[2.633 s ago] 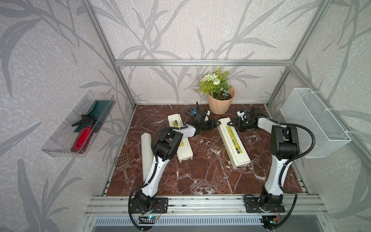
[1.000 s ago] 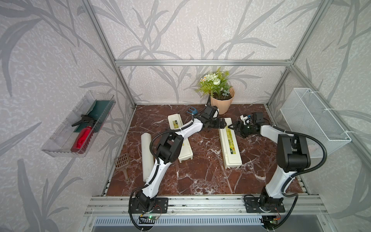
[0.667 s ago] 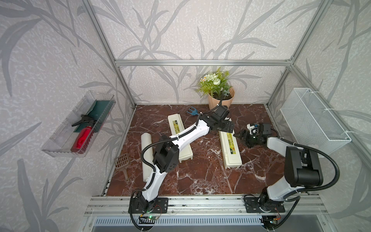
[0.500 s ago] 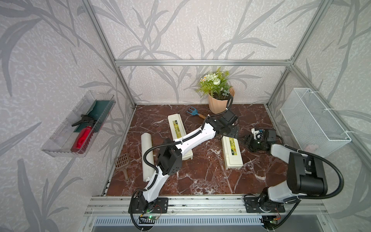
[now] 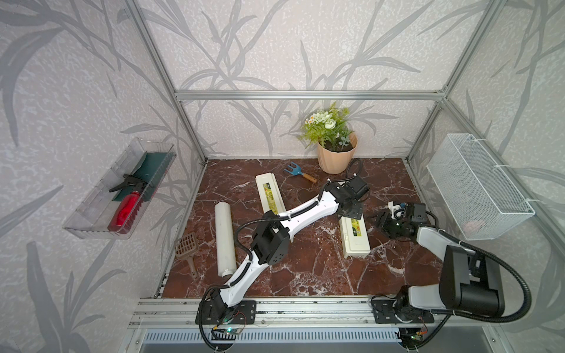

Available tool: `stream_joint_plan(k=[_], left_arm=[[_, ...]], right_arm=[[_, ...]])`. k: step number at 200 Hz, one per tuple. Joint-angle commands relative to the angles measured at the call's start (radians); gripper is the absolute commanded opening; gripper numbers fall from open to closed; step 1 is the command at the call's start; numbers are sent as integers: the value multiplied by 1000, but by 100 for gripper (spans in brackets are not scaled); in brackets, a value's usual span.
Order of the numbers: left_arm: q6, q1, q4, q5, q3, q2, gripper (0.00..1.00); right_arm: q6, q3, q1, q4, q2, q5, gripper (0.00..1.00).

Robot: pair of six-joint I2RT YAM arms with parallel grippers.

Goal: Put plastic wrap rolls into dispensers
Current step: Close the lid on the plastic wrap cutting box, then open the lid of the plastic wrap cutting box.

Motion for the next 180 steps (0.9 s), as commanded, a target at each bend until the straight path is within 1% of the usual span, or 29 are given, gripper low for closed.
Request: stream_joint_plan(k=[1,32,52,75,106,134,180], left_arm=[[-39,-17,-63,-26,51,12,88],[-35,-25,-61,-25,58,17,88],[-24,-28,-71,-29,73,30,88],[-4,-28,-109,-56,88,51,88],[29,-34,-157,-120,89,62,88],[69,-53,-162,-179,89,53,88],[71,-55,-163,-137,89,83,87]], right_arm=[[-47,2,32,-46,32,24,62],[-22,3,138,-13,46,32,59],[18,-9,169,24,37,28,59],[28,-21,174,32,19,41,59],[25,-26,174,32,20,35,59],[32,-31,174,46,20,33,59],[34,-25,174,44,17,42,59]])
